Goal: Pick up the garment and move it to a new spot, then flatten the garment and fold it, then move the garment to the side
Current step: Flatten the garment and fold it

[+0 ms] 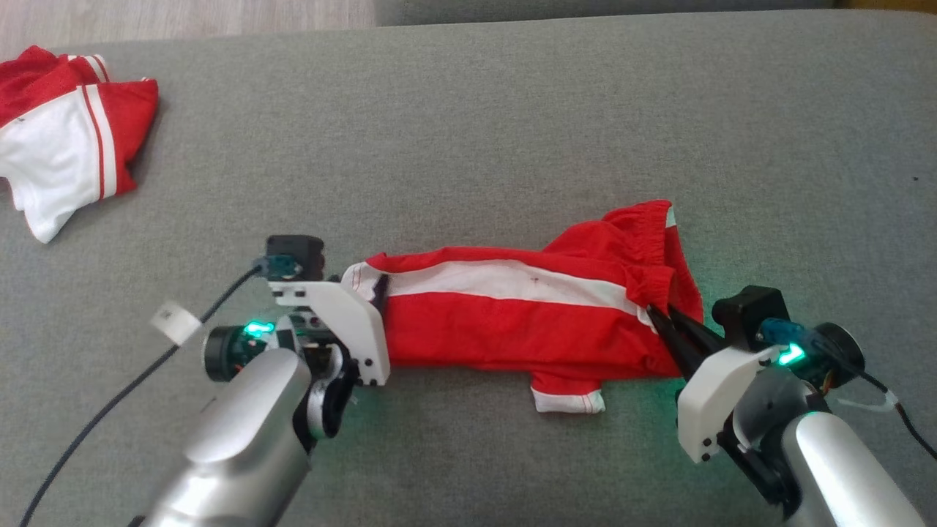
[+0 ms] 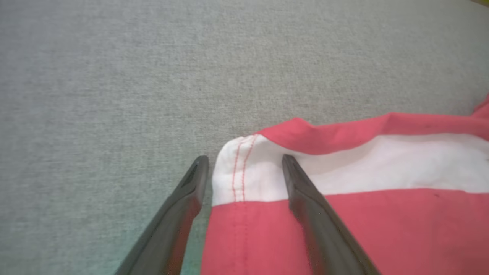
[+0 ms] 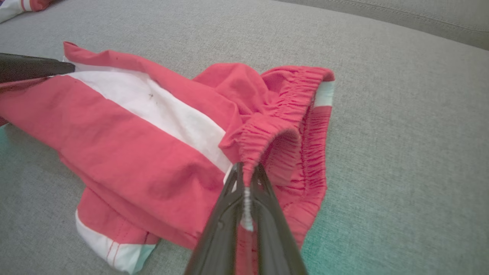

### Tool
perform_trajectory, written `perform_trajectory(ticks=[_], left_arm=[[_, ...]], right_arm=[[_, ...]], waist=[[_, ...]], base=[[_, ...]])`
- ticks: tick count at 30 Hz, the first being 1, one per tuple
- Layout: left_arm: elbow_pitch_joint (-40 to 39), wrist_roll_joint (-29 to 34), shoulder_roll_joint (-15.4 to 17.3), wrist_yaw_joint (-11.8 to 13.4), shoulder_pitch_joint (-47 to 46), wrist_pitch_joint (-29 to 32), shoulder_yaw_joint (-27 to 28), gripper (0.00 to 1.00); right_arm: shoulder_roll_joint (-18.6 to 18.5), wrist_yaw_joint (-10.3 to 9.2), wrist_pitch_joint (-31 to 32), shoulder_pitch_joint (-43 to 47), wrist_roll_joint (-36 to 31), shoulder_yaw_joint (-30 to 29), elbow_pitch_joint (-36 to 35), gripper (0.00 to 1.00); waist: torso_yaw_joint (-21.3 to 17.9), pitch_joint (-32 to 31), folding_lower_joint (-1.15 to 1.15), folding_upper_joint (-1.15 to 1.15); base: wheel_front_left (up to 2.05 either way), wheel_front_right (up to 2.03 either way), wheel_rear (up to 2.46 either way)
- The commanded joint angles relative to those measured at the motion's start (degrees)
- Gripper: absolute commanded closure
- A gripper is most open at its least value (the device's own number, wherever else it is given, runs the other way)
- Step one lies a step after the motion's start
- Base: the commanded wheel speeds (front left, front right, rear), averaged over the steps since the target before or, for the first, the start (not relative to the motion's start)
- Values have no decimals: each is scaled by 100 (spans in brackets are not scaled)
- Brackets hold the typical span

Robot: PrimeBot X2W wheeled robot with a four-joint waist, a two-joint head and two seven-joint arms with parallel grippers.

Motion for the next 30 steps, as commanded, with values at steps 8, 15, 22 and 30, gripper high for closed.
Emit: perform_trajectory(ticks=[8, 15, 22, 30], left_arm=[[-357, 98, 156, 118, -132, 251, 17, 7], [-283, 151, 250, 349, -134, 254, 64, 0], [-197, 97, 244, 356, -128, 265, 73, 55], [-303, 104, 208, 309, -172, 13, 112, 100]], right_arm=[[-17, -4, -100, -57, -53, 48, -225, 100], [6, -4, -136, -99, -40, 111, -193, 100], [2, -4, -169, -121, -23, 124, -160, 100], [17, -4, -214, -105, -29, 83, -121, 100]], waist=[[3, -5, 0, 0], [-58, 14, 0, 0], [-105, 31, 0, 0], [-89, -5, 0, 0]], base=[[0, 0, 0], [0, 0, 0], [0, 0, 0], [0, 0, 0]])
